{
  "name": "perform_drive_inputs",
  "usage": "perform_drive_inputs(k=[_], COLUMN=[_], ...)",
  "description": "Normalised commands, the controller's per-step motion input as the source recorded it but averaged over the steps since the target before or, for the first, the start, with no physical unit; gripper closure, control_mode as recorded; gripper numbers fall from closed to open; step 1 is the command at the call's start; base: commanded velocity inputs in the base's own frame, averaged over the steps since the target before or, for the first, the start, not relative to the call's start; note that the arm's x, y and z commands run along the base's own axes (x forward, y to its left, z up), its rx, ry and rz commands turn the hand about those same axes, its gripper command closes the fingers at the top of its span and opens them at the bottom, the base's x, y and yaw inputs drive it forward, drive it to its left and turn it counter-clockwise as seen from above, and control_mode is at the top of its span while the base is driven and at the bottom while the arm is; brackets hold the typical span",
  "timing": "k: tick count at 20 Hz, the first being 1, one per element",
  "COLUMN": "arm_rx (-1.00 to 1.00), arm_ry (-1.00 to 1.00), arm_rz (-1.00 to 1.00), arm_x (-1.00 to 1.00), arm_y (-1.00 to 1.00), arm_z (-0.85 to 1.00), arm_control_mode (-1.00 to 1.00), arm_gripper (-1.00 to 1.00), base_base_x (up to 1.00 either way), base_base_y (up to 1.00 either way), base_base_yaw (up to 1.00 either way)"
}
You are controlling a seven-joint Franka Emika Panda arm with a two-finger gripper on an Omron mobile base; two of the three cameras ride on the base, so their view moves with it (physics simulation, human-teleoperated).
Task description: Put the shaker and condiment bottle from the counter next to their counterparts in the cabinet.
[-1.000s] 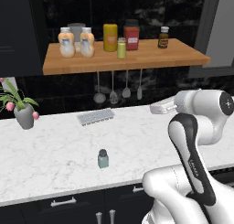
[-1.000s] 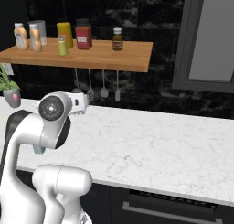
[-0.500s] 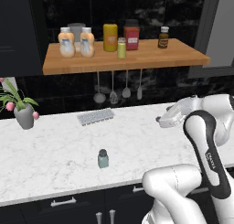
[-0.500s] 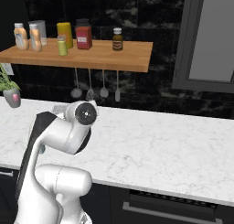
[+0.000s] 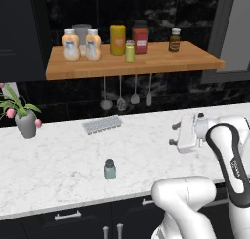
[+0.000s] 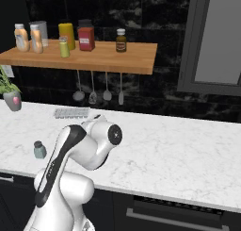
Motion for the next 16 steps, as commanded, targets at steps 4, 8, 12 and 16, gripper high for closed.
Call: perform_drive_inputs(k=[4,8,12,16], arm_rx=[0.00,0.00,0.00,0.00], arm_ry=[-0.13,-0.06,-0.01,-0.03], arm_rz=[0.13,0.11,0.17,0.10], arm_x=[0.00,0.00,0.01,0.00], arm_y=[0.31,0.39,0.27,0.10], arm_z=[-0.12,-0.24,-0.35,-0.05], arm_control_mode=[-1.00,-1.00,-1.00,-1.00], arm_gripper=[-1.00,-1.00,-1.00,-1.00], base_base_x=[0.00,0.00,0.00,0.00], base_base_y=[0.00,0.00,0.00,0.00], base_base_yaw=[0.00,0.00,0.00,0.00])
